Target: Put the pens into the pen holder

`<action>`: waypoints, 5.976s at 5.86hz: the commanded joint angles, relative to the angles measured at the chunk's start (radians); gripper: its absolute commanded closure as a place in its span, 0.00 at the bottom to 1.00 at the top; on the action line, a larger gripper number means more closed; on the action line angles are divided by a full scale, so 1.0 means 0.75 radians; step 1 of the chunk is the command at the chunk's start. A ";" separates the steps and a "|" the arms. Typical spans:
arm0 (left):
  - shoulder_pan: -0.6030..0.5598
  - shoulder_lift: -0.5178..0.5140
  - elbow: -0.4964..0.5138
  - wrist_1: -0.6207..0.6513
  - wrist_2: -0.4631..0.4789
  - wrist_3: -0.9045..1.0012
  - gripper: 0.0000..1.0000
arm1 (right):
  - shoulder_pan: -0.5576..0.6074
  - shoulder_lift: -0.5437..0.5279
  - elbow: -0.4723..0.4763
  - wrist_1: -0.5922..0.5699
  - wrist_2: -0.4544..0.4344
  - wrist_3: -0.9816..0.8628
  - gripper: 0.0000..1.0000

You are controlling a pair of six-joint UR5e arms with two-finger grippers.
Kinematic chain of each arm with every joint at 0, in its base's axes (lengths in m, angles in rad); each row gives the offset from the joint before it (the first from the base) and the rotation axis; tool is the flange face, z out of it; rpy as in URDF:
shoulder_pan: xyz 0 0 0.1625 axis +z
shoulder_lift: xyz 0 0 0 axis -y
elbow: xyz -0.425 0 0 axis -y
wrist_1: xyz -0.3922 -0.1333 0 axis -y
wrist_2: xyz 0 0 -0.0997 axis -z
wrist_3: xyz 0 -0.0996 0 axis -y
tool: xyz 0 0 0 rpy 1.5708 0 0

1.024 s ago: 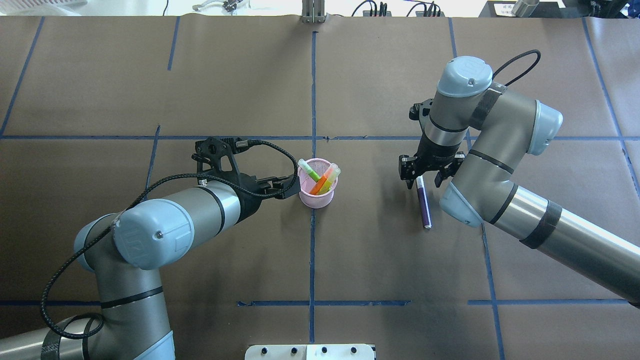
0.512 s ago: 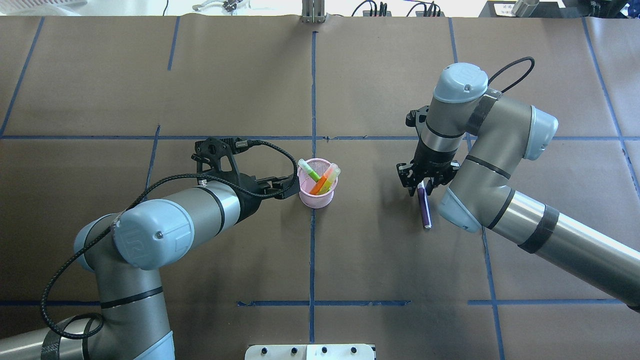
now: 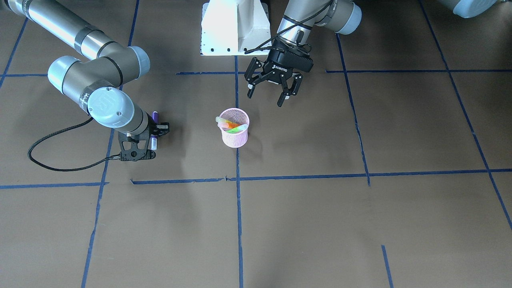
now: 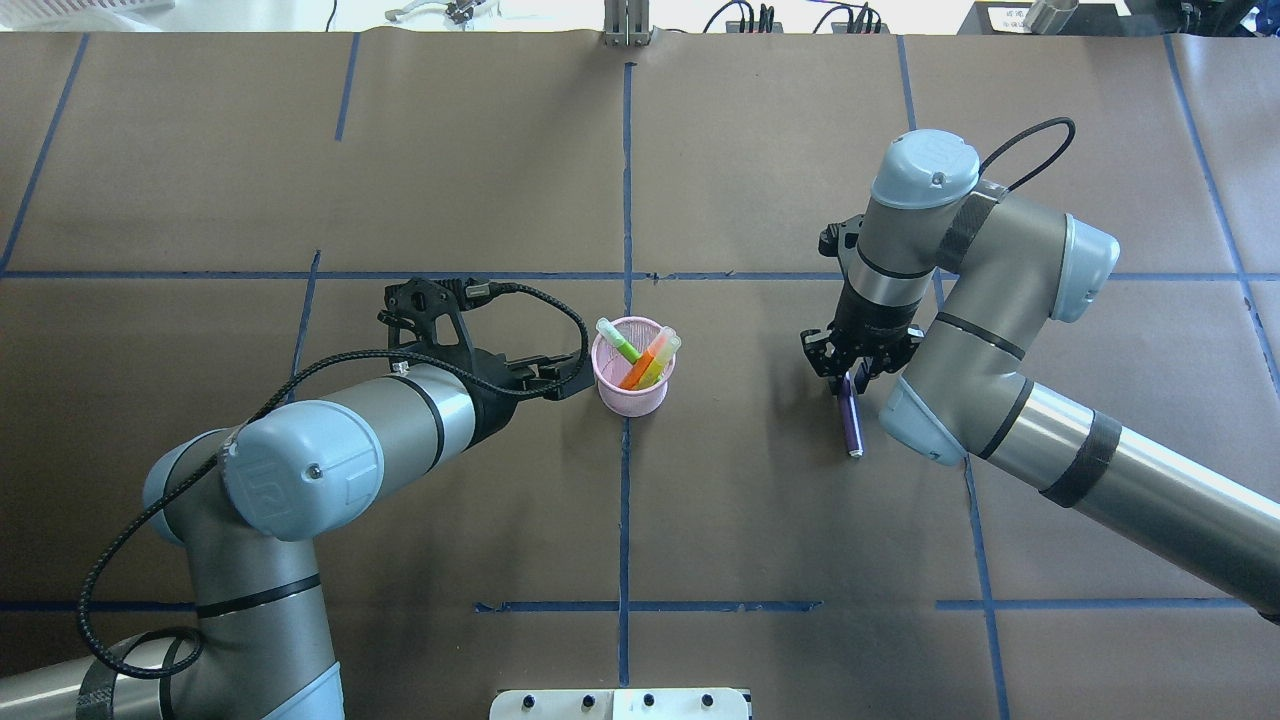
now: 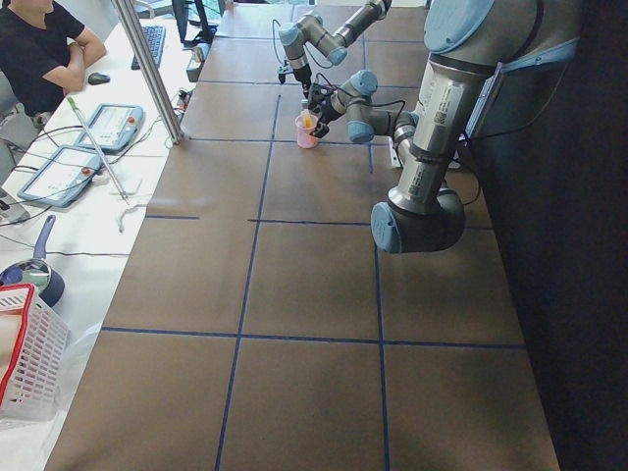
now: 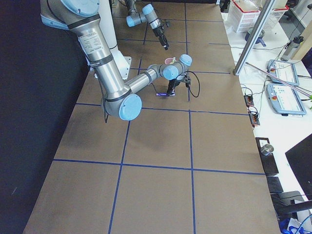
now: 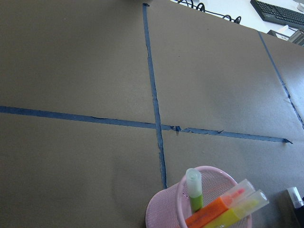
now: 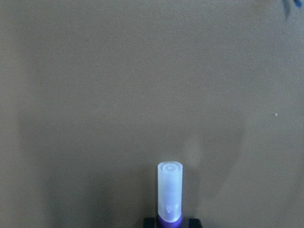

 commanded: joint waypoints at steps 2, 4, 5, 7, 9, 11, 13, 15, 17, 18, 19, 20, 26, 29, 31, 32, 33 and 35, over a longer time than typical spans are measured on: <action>0.000 0.102 -0.006 -0.150 0.001 0.000 0.00 | 0.001 0.005 -0.016 -0.004 0.006 0.005 0.88; 0.000 0.105 -0.004 -0.150 0.001 0.002 0.00 | 0.029 0.011 0.065 -0.002 0.017 0.124 1.00; 0.000 0.105 -0.010 -0.150 -0.001 0.000 0.00 | 0.034 0.003 0.175 -0.002 0.006 0.210 1.00; 0.000 0.105 -0.035 -0.152 -0.001 0.002 0.00 | 0.028 0.013 0.388 0.004 -0.111 0.347 1.00; 0.000 0.107 -0.041 -0.152 -0.001 0.002 0.00 | -0.111 0.106 0.575 0.008 -0.495 0.614 1.00; -0.002 0.156 -0.041 -0.152 0.001 0.010 0.00 | -0.274 0.158 0.636 0.034 -0.955 0.763 1.00; -0.020 0.164 -0.039 -0.155 -0.005 0.028 0.00 | -0.505 0.162 0.600 0.092 -1.509 0.876 1.00; -0.035 0.164 -0.041 -0.157 -0.005 0.081 0.00 | -0.563 0.166 0.502 0.100 -1.674 0.992 1.00; -0.061 0.164 -0.041 -0.155 -0.011 0.083 0.00 | -0.612 0.172 0.420 0.149 -1.730 0.992 0.93; -0.106 0.164 -0.041 -0.155 -0.035 0.094 0.00 | -0.617 0.172 0.420 0.155 -1.730 0.992 0.78; -0.189 0.164 -0.027 -0.150 -0.110 0.169 0.00 | -0.623 0.162 0.420 0.155 -1.730 0.990 0.01; -0.277 0.190 0.030 -0.140 -0.178 0.331 0.00 | -0.619 0.148 0.464 0.157 -1.728 0.978 0.00; -0.930 0.262 0.088 0.378 -0.829 1.152 0.00 | 0.075 -0.323 0.812 0.143 -0.616 0.293 0.00; -1.238 0.301 0.179 0.457 -1.094 1.419 0.00 | 0.705 -0.575 0.591 0.141 0.005 -0.531 0.00; -1.490 0.432 0.237 0.483 -1.354 1.802 0.00 | 0.998 -0.609 0.268 0.135 0.088 -1.107 0.00; -1.515 0.450 0.247 0.646 -1.357 1.990 0.00 | 1.106 -0.619 0.171 0.096 0.106 -1.313 0.00; -1.558 0.465 0.233 0.815 -1.353 2.093 0.00 | 1.188 -0.647 0.162 0.011 0.115 -1.438 0.00; -1.644 0.563 0.259 0.958 -1.349 2.098 0.00 | 1.244 -0.666 0.149 -0.110 0.109 -1.581 0.00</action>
